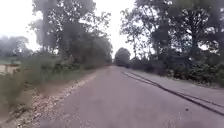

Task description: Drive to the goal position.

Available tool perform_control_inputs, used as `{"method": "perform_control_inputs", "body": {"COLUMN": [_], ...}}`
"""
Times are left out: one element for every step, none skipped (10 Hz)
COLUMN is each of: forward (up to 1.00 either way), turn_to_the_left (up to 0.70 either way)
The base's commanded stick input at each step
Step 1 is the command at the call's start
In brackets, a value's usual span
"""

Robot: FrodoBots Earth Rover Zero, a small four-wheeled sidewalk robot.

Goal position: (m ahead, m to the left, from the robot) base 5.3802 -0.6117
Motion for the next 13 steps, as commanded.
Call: {"method": "perform_control_inputs", "body": {"forward": [0.0, 0.0, 0.0, 0.0, 0.0, 0.0, 0.02, 0.55, 1.0, 1.0, 1.0, 1.0, 1.0], "turn_to_the_left": [0.0, 0.0, 0.0, 0.0, 0.0, 0.0, 0.0, 0.0, 0.0, 0.0, 0.0, 0.0, -0.01]}}
